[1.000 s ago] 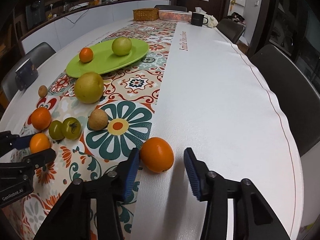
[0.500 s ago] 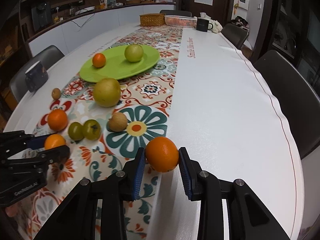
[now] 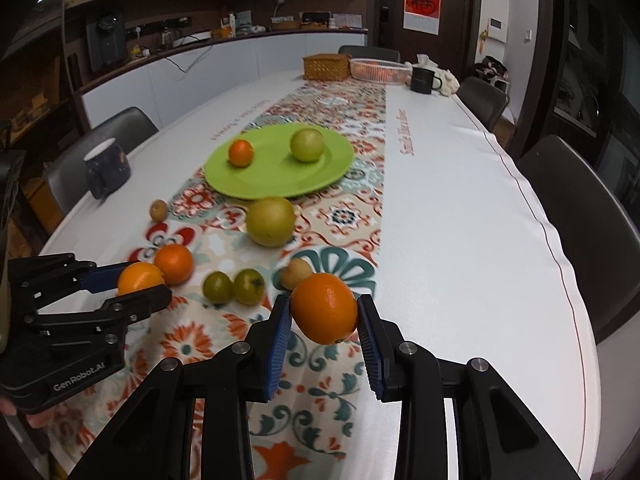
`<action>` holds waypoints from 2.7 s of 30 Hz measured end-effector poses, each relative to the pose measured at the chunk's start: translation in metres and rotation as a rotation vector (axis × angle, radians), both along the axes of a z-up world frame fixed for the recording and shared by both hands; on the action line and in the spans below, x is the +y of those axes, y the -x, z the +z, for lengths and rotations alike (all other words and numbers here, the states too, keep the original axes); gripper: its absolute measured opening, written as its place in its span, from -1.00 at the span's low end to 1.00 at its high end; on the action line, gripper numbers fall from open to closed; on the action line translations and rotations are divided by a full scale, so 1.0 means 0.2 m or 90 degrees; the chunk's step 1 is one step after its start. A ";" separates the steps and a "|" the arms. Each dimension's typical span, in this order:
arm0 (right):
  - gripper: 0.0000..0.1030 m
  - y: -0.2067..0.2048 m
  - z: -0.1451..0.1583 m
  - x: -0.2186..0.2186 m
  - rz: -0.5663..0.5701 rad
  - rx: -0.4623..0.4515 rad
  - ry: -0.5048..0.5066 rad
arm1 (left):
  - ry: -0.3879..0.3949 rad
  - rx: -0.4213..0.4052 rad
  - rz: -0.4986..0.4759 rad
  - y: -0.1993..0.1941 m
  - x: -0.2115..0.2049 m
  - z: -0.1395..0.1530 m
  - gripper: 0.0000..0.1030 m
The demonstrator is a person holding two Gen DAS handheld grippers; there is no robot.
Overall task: Organize fruits
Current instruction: 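Carry both oranges to the green plate and open both tools, then withdraw both tools from the plate toward the remaining fruits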
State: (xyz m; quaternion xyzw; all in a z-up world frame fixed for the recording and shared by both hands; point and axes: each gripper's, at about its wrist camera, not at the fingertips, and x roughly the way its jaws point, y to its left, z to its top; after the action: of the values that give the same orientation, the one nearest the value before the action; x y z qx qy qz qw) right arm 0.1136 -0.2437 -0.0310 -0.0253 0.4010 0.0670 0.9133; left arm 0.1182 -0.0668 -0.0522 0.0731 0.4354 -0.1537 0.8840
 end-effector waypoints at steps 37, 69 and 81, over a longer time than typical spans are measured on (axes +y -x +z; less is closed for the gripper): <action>-0.33 -0.70 0.10 0.21 0.056 -0.029 -0.028 | -0.005 -0.064 0.013 -0.66 0.08 0.14 -0.35; 0.24 -0.66 0.07 0.17 0.013 -0.039 -0.041 | -0.013 -0.093 0.059 -0.51 0.19 0.20 0.29; 0.38 -0.37 0.25 0.17 -0.001 -0.104 -0.026 | -0.014 -0.154 0.068 -0.21 0.24 0.35 0.56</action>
State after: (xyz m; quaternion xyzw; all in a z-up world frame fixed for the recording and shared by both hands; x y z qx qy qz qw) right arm 0.1872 -0.2094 0.0197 -0.0116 0.3235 0.0721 0.9434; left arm 0.1593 -0.0179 0.0182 0.0772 0.3302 -0.0914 0.9363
